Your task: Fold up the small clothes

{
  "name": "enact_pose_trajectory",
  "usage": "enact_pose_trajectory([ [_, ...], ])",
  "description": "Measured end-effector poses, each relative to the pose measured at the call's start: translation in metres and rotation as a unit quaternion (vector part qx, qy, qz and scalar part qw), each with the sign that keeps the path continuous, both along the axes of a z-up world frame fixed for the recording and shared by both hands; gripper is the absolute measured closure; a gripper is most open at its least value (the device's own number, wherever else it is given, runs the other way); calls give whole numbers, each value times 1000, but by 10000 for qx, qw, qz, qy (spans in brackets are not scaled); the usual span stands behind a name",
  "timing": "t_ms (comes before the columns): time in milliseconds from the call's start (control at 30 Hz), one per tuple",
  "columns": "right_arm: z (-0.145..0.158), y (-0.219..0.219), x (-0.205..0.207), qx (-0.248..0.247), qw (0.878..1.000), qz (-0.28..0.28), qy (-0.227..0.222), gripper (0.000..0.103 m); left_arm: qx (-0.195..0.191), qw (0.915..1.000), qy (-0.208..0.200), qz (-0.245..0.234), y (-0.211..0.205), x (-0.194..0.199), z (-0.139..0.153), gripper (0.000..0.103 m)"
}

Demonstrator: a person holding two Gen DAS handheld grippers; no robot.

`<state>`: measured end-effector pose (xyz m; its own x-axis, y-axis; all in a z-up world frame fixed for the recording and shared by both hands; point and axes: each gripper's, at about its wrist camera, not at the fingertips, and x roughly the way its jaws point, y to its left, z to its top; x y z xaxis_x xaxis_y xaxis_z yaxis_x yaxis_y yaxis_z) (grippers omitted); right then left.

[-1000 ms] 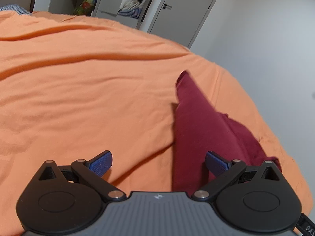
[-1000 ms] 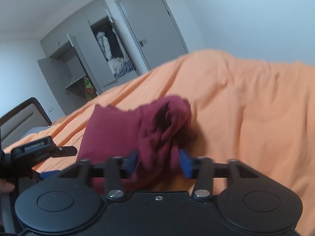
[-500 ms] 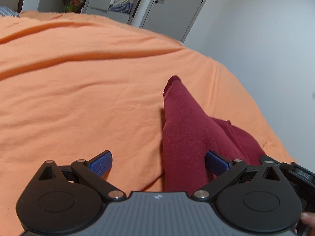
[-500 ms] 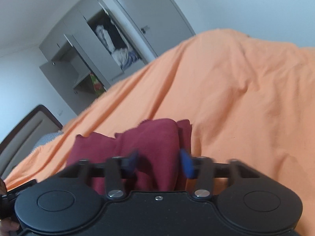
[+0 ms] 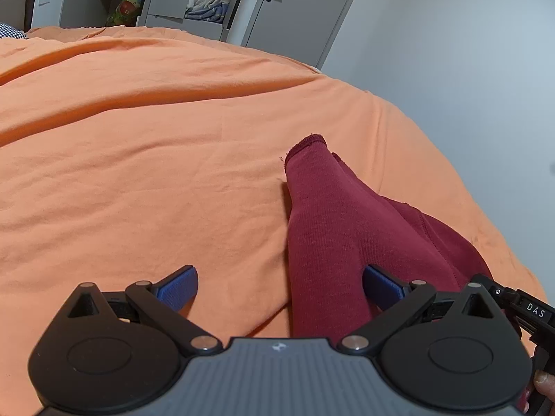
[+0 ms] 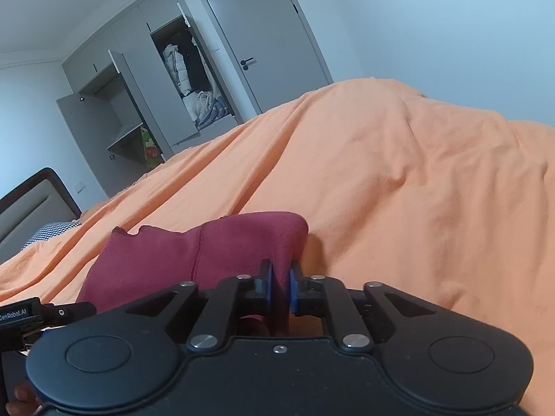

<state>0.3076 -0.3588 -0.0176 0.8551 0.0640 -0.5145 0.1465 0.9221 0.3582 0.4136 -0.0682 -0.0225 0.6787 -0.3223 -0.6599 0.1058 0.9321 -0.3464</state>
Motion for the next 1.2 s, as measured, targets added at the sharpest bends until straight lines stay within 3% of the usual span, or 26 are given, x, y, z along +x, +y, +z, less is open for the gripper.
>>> enact_pose_trajectory([
  [33,3,2,-1,-126,9999,-43,13,74,10,10000,-2,17,0,0,2,0],
  [67,7,5,-2,-286,9995,-111,22,57,43,10000,-21,31,0,1,5,0],
  [100,10,9,-3,-489,9986,-184,10,31,92,9999,-65,56,-1,1,8,0],
  [167,18,20,-5,-933,9953,-257,-90,5,205,9995,-190,112,-3,1,13,0],
  [267,27,36,-8,-1408,9896,-169,-236,3,306,9990,-321,108,-9,2,19,0],
  [400,26,52,-10,-1522,9879,7,-283,1,364,9990,-274,22,-18,4,16,0],
  [700,-17,39,-6,-1066,9938,-127,289,1,159,9999,-46,18,-19,6,-5,0],
  [1000,-27,38,-12,-998,9949,-122,126,1,280,9994,-216,-19,-19,1,-11,0],
  [1133,-15,33,-34,-506,9975,7,-483,1,342,9990,-256,-93,-14,-15,6,0],
  [1200,-13,33,-43,-317,9978,-19,-584,1,339,9985,-369,-243,-11,-28,9,0],
])
